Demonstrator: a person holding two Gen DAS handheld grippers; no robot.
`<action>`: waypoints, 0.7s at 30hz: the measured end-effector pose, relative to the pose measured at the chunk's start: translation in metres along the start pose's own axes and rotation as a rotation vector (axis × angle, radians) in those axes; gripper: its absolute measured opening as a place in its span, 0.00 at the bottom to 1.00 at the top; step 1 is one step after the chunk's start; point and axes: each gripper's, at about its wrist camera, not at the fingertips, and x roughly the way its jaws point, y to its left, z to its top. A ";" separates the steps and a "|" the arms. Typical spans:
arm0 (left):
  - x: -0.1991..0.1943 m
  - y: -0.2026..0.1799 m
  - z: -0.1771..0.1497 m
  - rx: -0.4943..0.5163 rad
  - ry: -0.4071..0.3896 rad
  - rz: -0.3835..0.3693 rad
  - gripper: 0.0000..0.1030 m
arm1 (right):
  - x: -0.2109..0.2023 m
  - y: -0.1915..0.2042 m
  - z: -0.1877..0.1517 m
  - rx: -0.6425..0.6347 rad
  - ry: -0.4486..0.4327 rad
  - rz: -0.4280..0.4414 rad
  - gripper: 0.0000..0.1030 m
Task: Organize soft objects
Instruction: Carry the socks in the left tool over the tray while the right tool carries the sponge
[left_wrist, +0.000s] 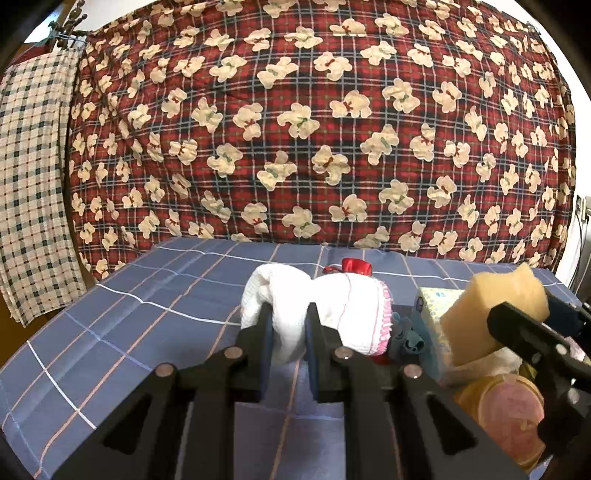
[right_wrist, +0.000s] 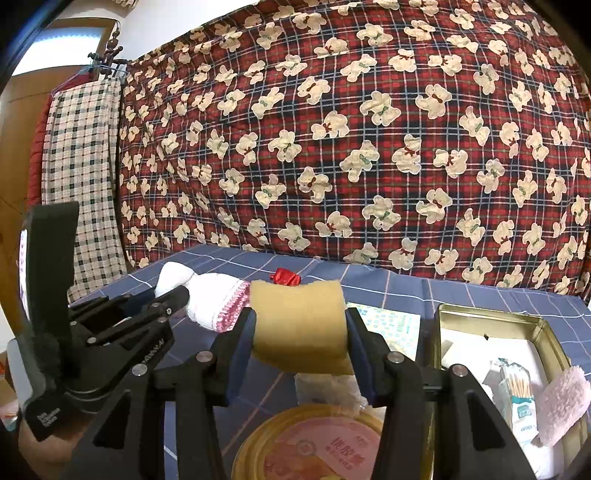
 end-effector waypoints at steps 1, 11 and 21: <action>0.001 -0.001 0.000 -0.001 0.002 0.001 0.13 | 0.001 -0.001 0.001 0.003 0.011 0.001 0.50; 0.005 -0.007 0.003 0.013 -0.009 -0.003 0.13 | 0.009 -0.015 0.005 0.043 0.067 0.033 0.50; 0.003 -0.016 0.001 0.005 -0.012 -0.017 0.13 | 0.005 -0.029 0.007 0.073 0.054 0.039 0.50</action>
